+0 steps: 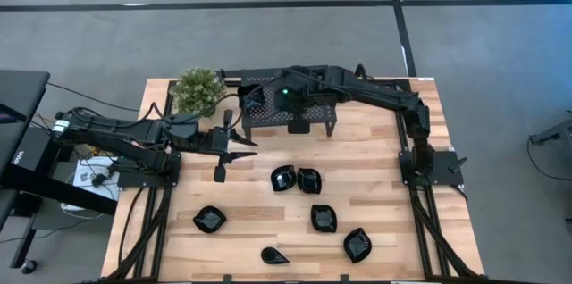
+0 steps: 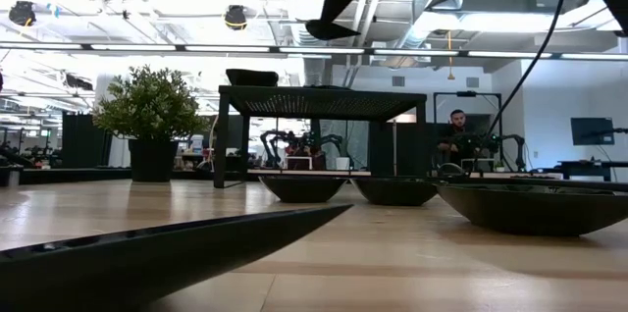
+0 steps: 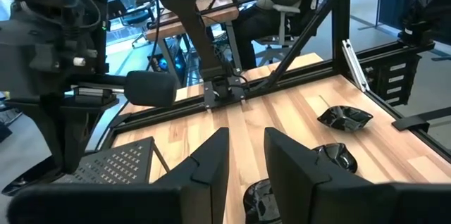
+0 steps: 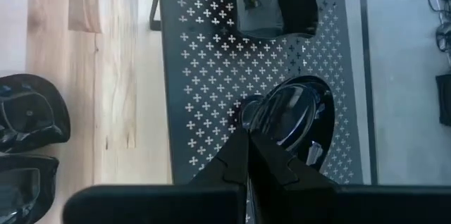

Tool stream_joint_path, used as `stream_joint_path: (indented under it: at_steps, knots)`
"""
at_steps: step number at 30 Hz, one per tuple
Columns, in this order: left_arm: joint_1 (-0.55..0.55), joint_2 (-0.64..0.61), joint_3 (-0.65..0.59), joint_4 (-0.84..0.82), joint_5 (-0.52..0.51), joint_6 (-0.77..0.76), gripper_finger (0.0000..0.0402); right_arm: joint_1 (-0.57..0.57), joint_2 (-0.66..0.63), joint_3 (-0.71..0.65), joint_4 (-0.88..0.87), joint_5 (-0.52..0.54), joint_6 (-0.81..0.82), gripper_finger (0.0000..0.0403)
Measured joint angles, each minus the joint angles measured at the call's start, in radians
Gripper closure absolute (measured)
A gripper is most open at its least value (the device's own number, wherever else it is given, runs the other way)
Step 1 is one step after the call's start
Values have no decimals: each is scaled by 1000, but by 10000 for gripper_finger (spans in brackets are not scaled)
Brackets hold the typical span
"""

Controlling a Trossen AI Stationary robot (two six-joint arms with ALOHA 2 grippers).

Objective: Pick & Place Mini shaped plates
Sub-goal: Stack the drop shaped plate on top of the drop shaped plates on the shelf

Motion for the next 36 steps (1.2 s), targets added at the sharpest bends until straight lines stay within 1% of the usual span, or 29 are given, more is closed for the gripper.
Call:
stream_joint_path:
  at_steps: [12,18,19,21,24,27,29,32,33,36]
  knots:
    - [0,0,0,3,1,0,309,16,0,0,15,0,-46,403]
    - [0,0,0,7,2,0,309,-33,19,-10,27,0,-42,403]
    - [0,0,0,8,2,0,309,-45,26,-15,53,0,-56,403]
    - [0,0,0,8,4,0,309,-70,38,-21,43,-10,-91,403]
    - [0,0,0,12,3,0,309,-95,59,-18,56,-46,-220,403]
    - [0,0,0,16,3,0,309,-110,87,-17,87,-55,-327,403]
    - [0,0,0,17,3,0,309,-126,94,-22,67,-82,-383,403]
    - [0,0,0,22,2,0,309,-145,104,-17,82,-112,-428,403]
    - [0,0,0,25,2,0,309,-153,106,-18,58,-112,-428,403]
    - [0,0,0,29,0,0,309,-169,113,-19,61,-119,-410,403]
